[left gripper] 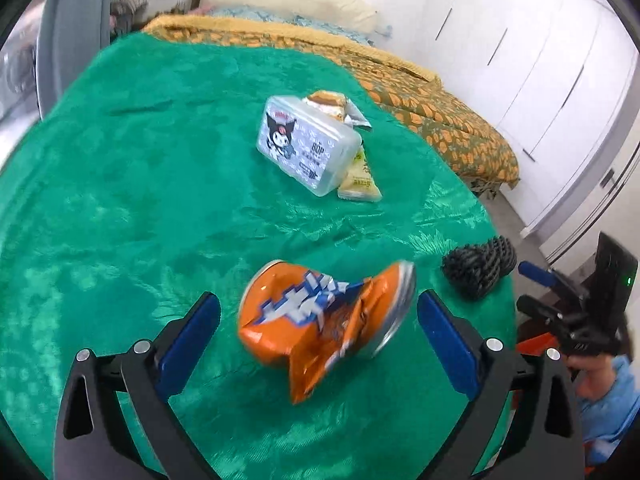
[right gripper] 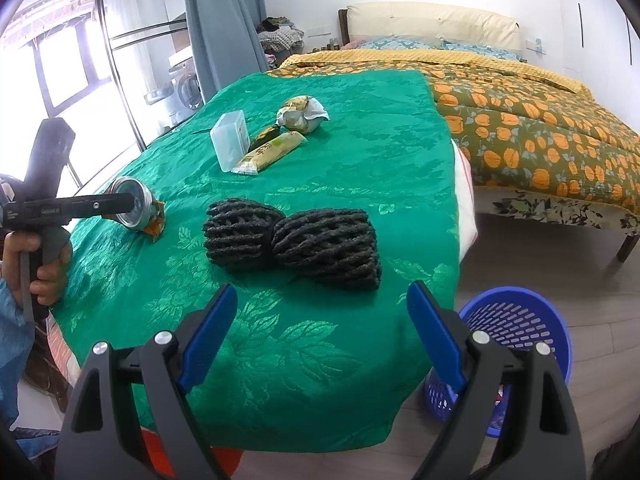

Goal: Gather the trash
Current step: 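Grasp the black mesh fruit nets with the right tool, then carry the orange can to the blue basket and release it while the right tool drops the black nets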

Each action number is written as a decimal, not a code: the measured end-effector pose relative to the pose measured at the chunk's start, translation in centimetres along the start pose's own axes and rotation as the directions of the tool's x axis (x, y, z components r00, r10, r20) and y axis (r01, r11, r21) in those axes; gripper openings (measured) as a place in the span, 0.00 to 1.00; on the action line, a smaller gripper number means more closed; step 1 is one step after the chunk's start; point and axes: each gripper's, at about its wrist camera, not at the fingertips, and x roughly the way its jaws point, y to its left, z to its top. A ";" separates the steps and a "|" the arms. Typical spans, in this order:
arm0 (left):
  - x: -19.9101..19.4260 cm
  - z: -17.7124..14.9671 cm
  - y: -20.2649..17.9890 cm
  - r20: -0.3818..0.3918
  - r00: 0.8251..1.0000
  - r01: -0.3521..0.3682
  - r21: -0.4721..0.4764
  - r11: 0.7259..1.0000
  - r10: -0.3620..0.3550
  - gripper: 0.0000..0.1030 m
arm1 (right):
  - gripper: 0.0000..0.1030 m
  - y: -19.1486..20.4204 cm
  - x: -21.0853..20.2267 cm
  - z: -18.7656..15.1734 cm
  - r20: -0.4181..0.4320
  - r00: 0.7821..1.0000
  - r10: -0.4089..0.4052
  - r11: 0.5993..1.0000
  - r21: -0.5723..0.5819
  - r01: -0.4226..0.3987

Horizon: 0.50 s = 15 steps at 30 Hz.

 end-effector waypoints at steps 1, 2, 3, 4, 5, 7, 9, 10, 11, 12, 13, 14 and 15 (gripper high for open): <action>0.3 0.0 0.0 0.001 1.000 0.007 -0.004 1.000 -0.007 0.88 | 0.82 -0.1 0.0 0.1 0.002 1.000 -0.002 1.000 0.000 0.002; 0.5 0.0 -0.1 0.001 1.000 0.021 -0.004 1.000 -0.021 0.80 | 0.82 -0.1 -0.1 0.2 0.005 1.000 -0.006 1.000 -0.004 0.006; 0.8 -0.1 -0.1 -0.004 0.999 0.036 -0.005 0.999 -0.036 0.63 | 0.82 -0.2 -0.3 0.3 0.007 1.000 -0.009 1.000 -0.010 0.009; 1.1 -0.1 -0.2 -0.006 0.998 0.058 -0.008 0.998 -0.058 0.53 | 0.82 -0.3 -0.3 0.6 0.008 1.000 -0.012 1.000 -0.018 0.012; 1.0 -0.1 -0.3 0.006 0.998 0.058 -0.008 0.998 -0.058 0.50 | 0.82 -0.3 -0.4 1.0 0.006 1.000 -0.013 0.999 -0.034 0.013; 0.8 -0.2 -0.7 0.027 0.999 0.040 0.009 0.999 -0.040 0.49 | 0.82 -0.2 -0.4 1.8 -0.017 1.000 0.007 0.997 -0.072 -0.008; 0.5 -0.4 -1.1 0.044 0.999 0.010 0.024 1.000 -0.011 0.47 | 0.82 0.1 -0.4 2.6 -0.040 0.999 0.026 0.991 -0.128 -0.031; 0.2 -0.5 -1.4 0.054 0.998 -0.015 0.033 0.999 0.013 0.47 | 0.82 0.4 -0.4 3.0 -0.054 0.998 0.037 0.985 -0.164 -0.045; -0.1 -0.6 -1.6 0.061 0.998 -0.029 0.039 0.999 0.027 0.47 | 0.82 1.0 -0.2 3.6 -0.086 0.995 0.055 0.970 -0.231 -0.074; -0.5 -0.6 -1.8 0.072 0.996 -0.050 0.045 0.998 0.046 0.46 | 0.82 1.6 0.2 3.9 -0.118 0.991 0.064 0.952 -0.289 -0.096; -0.8 -0.7 -1.9 0.079 0.995 -0.062 0.048 0.997 0.058 0.46 | 0.82 2.3 0.7 4.1 -0.145 0.987 0.063 0.927 -0.358 -0.112; -1.2 -0.7 -2.1 0.090 0.993 -0.077 0.047 0.996 0.072 0.46 | 0.82 3.0 1.0 4.3 -0.160 0.986 0.052 0.895 -0.431 -0.117; -1.6 -0.6 -2.3 0.098 0.992 -0.090 0.042 0.995 0.085 0.46 | 0.82 3.9 1.7 4.4 -0.182 0.982 0.043 0.857 -0.500 -0.130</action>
